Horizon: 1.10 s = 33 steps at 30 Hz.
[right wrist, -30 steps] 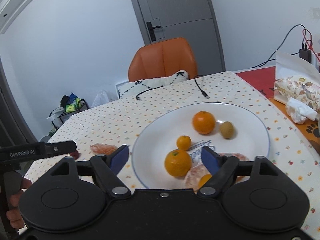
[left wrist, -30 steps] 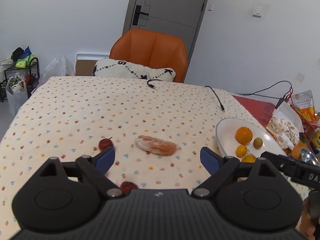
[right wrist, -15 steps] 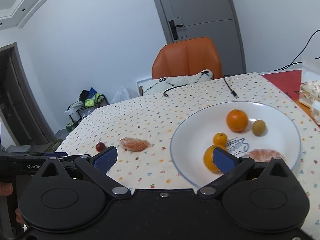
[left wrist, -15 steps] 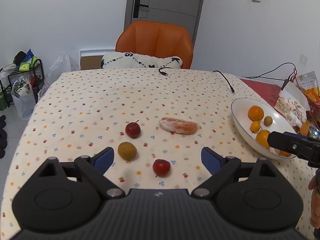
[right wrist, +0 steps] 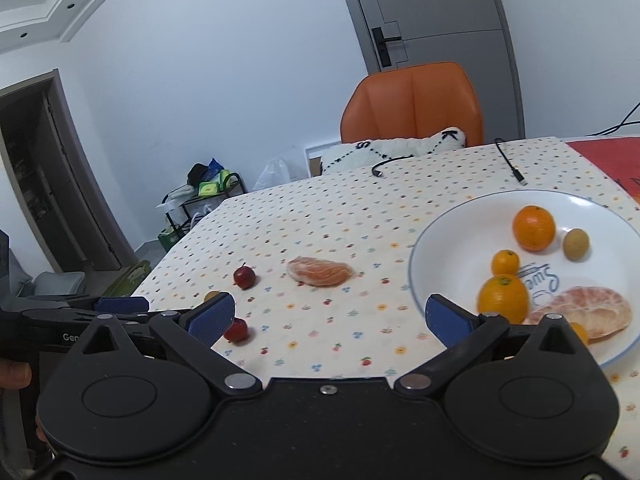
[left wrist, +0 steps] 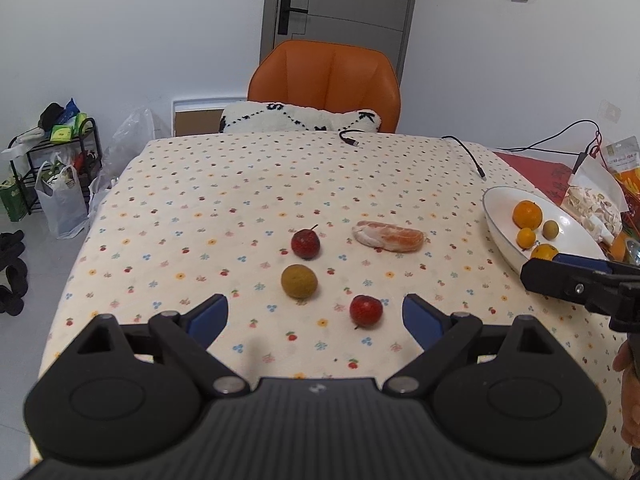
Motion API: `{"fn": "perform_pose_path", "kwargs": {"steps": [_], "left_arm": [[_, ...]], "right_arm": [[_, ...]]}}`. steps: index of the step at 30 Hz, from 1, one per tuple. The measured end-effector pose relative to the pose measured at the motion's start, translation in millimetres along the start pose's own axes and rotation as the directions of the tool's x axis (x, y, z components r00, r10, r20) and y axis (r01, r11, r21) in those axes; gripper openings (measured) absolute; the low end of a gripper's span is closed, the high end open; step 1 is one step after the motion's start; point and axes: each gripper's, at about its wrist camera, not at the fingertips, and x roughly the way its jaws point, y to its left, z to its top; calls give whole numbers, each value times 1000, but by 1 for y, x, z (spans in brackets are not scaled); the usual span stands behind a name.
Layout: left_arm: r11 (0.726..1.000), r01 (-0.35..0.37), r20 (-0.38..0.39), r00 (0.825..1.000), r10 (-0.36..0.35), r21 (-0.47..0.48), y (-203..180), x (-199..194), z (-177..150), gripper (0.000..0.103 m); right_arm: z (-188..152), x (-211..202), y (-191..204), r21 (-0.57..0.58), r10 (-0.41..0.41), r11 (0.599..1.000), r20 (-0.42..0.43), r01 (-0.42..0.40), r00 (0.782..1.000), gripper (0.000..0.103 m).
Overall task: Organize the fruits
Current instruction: 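Move both open grippers back over the red apples and brown fruit, then grasp a red apple with the right gripper while the left grasps the brown round fruit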
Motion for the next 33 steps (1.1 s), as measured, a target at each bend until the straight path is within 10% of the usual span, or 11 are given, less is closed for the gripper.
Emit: {"fn": "perform_pose_path", "kwargs": {"steps": [12,33], "left_arm": [[1000,-26,7,1000,26,-15,20,-6,-3,93],[996,-33,11,999,34,-80,48,-2,-9,93]], "right_arm": [[-6,19,25,-39,55,998,-50,-57,997,102],[-15,68,45,11,125,992,-179,-125,976,52]]}}
